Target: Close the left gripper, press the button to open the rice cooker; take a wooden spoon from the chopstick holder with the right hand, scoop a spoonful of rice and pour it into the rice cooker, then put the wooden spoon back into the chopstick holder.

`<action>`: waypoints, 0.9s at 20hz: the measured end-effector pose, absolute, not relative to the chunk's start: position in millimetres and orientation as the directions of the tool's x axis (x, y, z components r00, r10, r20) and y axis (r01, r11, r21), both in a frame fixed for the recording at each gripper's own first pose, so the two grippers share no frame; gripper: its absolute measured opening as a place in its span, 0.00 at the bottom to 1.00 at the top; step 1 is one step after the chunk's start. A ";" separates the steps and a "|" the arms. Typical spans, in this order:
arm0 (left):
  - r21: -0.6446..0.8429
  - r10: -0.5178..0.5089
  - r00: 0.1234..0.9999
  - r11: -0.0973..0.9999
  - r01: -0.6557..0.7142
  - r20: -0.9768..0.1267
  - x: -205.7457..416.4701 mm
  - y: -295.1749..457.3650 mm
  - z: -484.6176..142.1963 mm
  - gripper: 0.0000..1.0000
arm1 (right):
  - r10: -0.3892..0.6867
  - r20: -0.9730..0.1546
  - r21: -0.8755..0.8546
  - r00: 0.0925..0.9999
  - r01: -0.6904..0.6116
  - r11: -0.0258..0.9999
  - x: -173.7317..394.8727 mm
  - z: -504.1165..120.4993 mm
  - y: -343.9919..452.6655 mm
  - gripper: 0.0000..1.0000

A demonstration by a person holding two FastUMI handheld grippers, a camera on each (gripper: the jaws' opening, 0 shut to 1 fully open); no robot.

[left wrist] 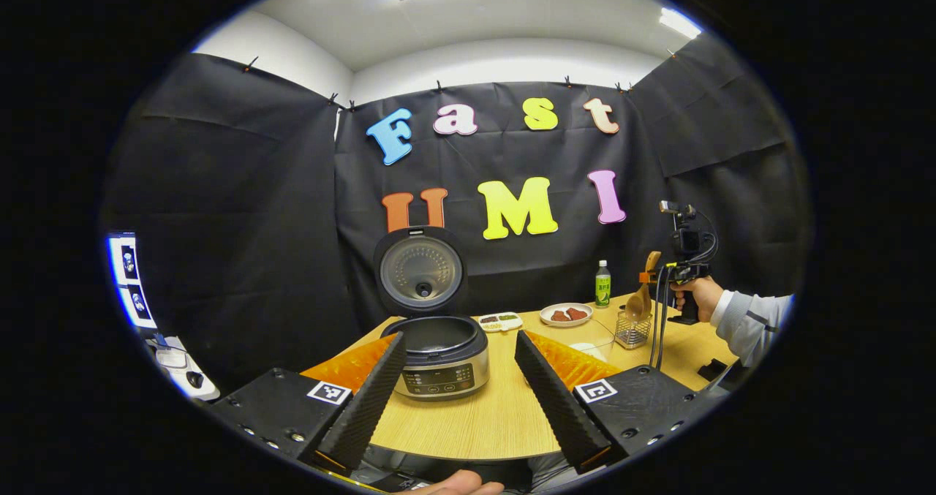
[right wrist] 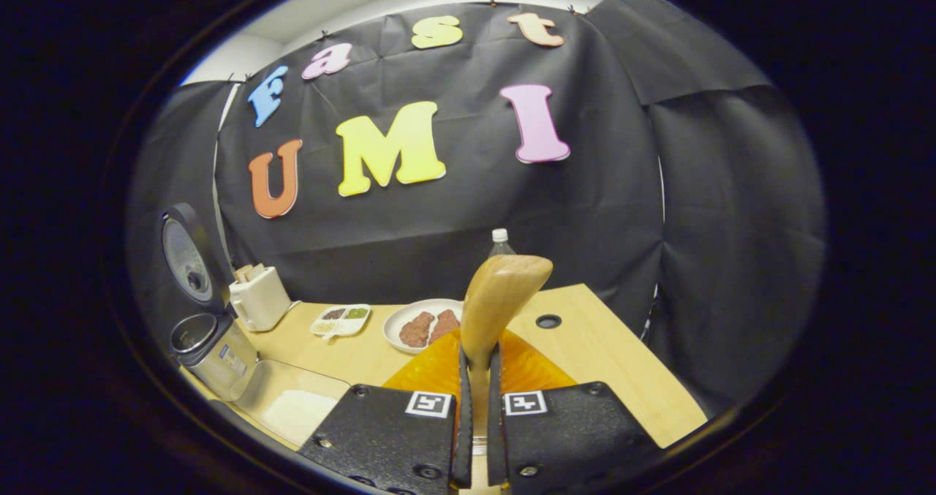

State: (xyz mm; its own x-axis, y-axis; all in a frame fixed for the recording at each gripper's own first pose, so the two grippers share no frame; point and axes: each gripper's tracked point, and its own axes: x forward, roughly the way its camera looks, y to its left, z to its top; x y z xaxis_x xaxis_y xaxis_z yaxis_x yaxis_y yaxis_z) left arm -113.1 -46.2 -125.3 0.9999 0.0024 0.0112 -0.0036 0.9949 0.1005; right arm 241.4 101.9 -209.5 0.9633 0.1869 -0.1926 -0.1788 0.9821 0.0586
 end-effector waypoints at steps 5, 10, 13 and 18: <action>0.107 0.001 1.000 0.994 -0.003 0.016 -110.1 -46.9 -125.2 0.95 | 0.276 -0.145 0.012 0.950 -0.277 0.961 203.4 -178.0 164.8 0.13; 0.103 -0.005 1.000 0.995 0.004 0.004 -113.2 -45.5 -134.2 0.96 | 0.320 -0.096 -0.074 0.943 -0.327 0.942 176.2 -172.1 229.1 0.10; 0.088 0.011 1.000 0.996 -0.009 -0.015 -115.8 -33.7 -141.6 0.96 | 0.295 -0.096 -0.103 0.951 -0.305 0.947 170.9 -193.4 253.2 0.09; 0.051 0.036 0.999 0.998 -0.035 -0.033 -118.0 -12.1 -151.6 0.96 | 0.251 -0.204 -0.147 0.946 -0.283 0.948 169.1 -274.5 277.7 0.09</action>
State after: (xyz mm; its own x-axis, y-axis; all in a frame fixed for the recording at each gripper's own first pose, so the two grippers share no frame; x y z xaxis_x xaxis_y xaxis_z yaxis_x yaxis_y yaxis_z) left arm -118.0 -12.1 -151.6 0.9988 0.0363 -0.0333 -0.0345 0.9981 0.0512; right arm 169.1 277.7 -274.5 0.9463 0.2507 -0.2040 -0.2827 0.9479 -0.1467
